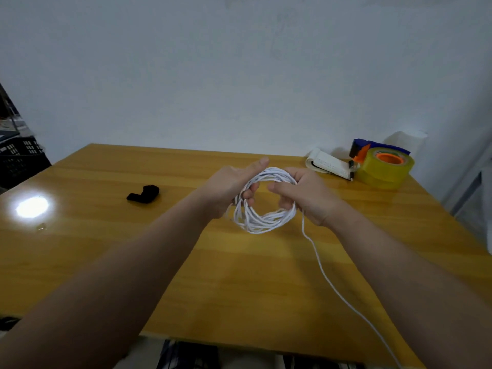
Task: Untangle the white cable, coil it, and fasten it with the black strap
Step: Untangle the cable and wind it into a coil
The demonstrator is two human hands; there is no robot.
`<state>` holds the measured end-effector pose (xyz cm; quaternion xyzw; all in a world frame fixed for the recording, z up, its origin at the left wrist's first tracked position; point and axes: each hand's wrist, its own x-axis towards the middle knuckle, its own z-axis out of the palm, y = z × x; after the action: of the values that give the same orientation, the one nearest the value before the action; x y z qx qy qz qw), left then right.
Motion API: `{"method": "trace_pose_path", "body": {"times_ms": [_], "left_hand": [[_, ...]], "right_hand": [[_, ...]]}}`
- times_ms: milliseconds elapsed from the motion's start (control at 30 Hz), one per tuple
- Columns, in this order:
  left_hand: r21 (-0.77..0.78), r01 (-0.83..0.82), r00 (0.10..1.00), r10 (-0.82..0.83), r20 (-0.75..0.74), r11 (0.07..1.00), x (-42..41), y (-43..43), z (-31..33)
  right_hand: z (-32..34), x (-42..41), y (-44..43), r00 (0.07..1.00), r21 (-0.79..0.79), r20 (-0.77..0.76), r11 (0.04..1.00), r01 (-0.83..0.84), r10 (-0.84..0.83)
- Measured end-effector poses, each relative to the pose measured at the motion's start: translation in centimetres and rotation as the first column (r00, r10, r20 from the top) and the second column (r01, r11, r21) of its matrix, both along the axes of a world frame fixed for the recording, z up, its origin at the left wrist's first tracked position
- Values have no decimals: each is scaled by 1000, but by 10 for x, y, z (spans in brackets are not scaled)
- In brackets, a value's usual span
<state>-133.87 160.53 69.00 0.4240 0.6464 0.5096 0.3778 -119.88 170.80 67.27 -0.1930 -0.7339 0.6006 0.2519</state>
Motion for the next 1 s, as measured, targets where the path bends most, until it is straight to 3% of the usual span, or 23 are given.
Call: {"method": "trace_pose_path", "body": {"times_ms": [167,333,400,467,533,600,700,867,1000], "left_hand": [[78,83,961,-101,259,993,3,3,3],[70,307,761,-290,581,949,16,-9,0],[6,353,758,-289,585,936,17,-11,1],[-62,319,837,-251,486,946,18,-11,0],[-55,178,931,-150,332,982,19,-7,-7],[22,28,971,-32,237,999,19,-3,-15],[139,-111,949,64,308,984,20,0,-19],[231,-158,872,26,488,960,18,1,-13],[208,-155,879,39,475,966,12,-1,-10]], "right_hand": [[8,-1,7,995,-188,-97,982,4,-23],[8,-11,3,996,-203,-79,979,34,-51],[7,-17,3,998,-204,-44,978,37,-47],[5,-21,4,999,-141,22,989,47,-44],[6,-23,7,994,-66,99,996,54,-47],[8,-24,14,988,-1,151,999,42,-42],[7,-18,25,981,78,192,997,22,-37],[0,-8,24,962,-72,241,991,-111,125],[8,1,25,935,-41,277,975,-217,220]]}}
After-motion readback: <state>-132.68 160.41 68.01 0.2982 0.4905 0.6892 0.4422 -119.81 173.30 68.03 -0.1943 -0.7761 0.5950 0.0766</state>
